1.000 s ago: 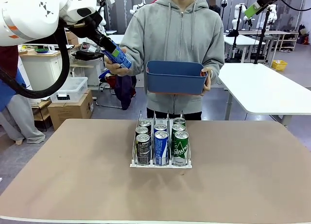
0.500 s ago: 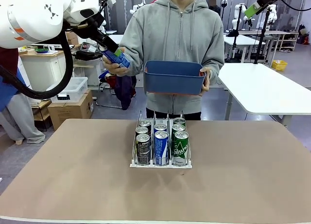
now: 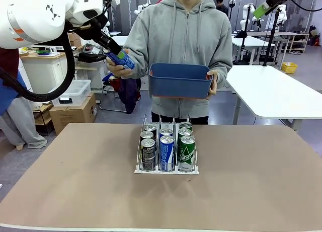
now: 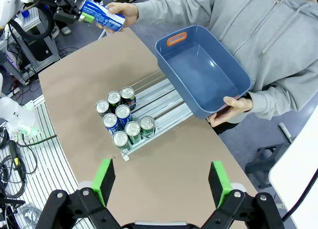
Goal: Fill the beverage cans into the dispenser.
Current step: Pick up the Ionic drink handed by the human.
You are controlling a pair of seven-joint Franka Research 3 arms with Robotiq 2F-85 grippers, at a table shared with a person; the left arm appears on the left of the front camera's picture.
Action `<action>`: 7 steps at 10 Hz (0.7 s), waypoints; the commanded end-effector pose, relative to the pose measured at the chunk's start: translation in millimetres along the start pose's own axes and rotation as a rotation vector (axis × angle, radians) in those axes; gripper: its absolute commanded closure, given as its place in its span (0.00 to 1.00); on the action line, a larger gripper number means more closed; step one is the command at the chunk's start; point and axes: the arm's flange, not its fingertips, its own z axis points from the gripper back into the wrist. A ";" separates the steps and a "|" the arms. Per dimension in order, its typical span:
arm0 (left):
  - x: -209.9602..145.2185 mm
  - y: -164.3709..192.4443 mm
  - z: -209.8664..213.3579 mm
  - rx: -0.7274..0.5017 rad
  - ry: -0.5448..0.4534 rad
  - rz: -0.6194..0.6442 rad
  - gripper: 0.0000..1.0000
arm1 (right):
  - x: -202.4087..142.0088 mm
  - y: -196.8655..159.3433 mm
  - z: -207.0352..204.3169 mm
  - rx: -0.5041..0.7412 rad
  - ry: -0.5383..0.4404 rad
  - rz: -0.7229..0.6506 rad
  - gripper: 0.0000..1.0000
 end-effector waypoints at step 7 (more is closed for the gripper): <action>-3.0 -2.4 11.9 0.047 0.091 0.069 1.00 | -2.4 1.3 0.6 0.002 0.005 0.004 0.00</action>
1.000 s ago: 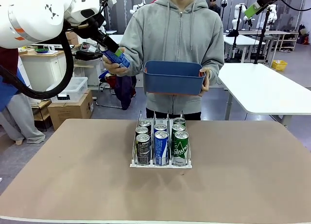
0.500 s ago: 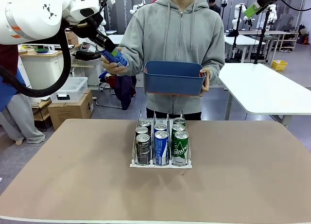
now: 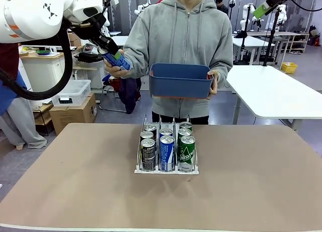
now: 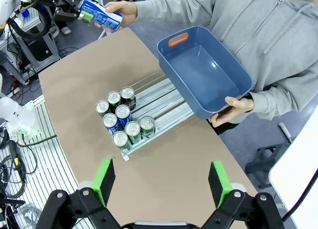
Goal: Fill the beverage cans into the dispenser.
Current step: Pick up the Ionic drink handed by the human, then place the picked Ionic drink in the line of the Automatic Can Dispenser with the same cans.
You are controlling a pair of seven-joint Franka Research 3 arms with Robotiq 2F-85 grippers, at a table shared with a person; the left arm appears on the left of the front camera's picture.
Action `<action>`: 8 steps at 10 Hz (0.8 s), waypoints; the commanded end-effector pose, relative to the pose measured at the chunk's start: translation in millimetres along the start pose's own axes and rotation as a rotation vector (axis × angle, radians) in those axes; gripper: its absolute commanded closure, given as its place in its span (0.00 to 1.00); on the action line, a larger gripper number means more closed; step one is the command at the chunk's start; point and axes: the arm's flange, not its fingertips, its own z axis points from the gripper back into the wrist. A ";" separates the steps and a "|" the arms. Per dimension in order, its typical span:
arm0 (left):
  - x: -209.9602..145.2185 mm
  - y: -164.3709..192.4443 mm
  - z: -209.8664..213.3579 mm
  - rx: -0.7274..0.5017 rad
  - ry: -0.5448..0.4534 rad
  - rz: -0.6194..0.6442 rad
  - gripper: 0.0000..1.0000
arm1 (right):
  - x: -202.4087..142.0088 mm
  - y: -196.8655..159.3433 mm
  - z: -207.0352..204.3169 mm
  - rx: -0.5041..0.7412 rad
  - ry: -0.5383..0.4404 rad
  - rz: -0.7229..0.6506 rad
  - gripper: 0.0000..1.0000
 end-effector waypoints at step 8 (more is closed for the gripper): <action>0.1 -0.2 0.9 0.007 0.015 -0.016 0.99 | -2.4 1.3 0.5 0.002 0.005 0.004 0.00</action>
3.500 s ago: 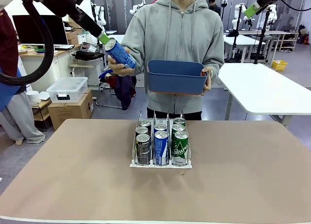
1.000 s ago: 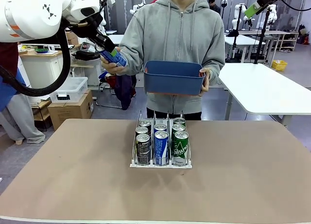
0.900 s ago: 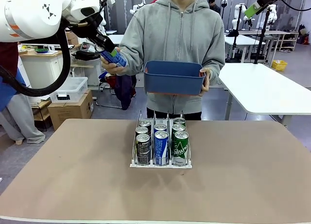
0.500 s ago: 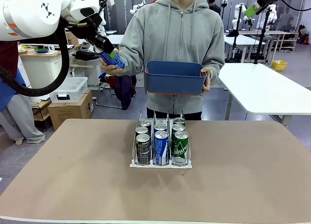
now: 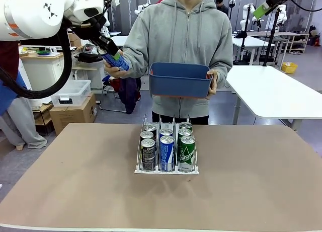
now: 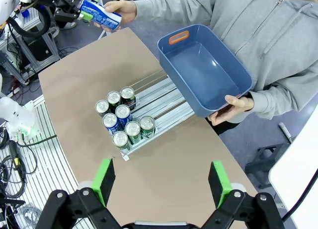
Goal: Fill the beverage cans into the dispenser.
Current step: Place the picked Ionic drink in the line of the Automatic Can Dispenser with the same cans.
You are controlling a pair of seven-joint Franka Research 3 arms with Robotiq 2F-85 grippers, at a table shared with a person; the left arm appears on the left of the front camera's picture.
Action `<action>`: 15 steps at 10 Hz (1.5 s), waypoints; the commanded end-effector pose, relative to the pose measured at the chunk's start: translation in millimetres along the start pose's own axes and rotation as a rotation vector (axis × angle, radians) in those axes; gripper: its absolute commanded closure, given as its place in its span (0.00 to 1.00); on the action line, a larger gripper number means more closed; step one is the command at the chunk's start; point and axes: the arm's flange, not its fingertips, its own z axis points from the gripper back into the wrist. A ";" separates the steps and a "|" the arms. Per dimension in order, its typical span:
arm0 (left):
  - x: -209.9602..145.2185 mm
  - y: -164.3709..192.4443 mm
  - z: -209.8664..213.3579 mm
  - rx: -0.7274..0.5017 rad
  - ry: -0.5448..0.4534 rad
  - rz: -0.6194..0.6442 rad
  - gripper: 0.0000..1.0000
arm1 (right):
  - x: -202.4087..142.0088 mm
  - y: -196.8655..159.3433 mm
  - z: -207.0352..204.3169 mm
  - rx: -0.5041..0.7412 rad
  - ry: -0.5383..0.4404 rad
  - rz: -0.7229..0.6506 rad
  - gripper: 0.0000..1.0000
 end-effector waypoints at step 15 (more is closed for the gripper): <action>-8.5 -17.2 4.7 -0.039 0.034 0.027 0.43 | -2.3 1.4 0.5 0.002 0.005 0.005 0.00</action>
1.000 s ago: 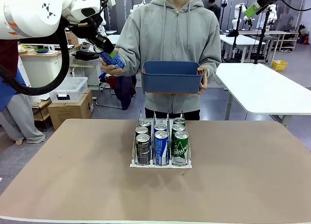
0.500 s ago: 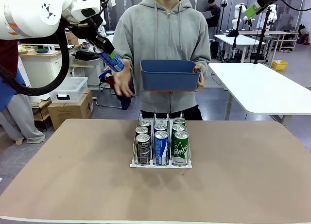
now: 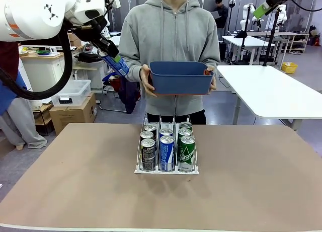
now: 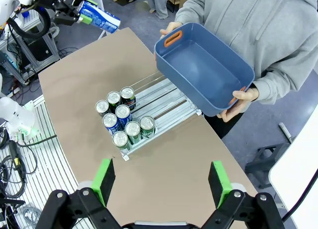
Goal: Fill the beverage cans into the dispenser.
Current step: Place the picked Ionic drink in the line of the Automatic Can Dispenser with the same cans.
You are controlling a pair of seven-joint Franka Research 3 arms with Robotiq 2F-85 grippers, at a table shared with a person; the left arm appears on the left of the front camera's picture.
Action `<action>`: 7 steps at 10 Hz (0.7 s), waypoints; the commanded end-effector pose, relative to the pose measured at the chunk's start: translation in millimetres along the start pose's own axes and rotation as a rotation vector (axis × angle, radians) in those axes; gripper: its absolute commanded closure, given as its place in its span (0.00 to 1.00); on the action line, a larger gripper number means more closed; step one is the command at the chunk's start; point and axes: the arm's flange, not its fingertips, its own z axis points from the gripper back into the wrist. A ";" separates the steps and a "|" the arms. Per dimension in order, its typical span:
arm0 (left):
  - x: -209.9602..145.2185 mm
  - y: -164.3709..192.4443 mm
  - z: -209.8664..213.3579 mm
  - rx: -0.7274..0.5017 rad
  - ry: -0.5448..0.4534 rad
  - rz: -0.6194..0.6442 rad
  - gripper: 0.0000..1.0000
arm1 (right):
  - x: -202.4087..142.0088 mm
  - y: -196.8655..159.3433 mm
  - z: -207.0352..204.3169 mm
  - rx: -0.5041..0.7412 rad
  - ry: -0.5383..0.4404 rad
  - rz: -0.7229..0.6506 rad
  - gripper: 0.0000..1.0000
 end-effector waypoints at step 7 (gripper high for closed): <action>-49.4 -125.9 14.9 -0.094 0.130 0.068 0.43 | -2.3 1.4 0.5 0.002 0.005 0.005 0.00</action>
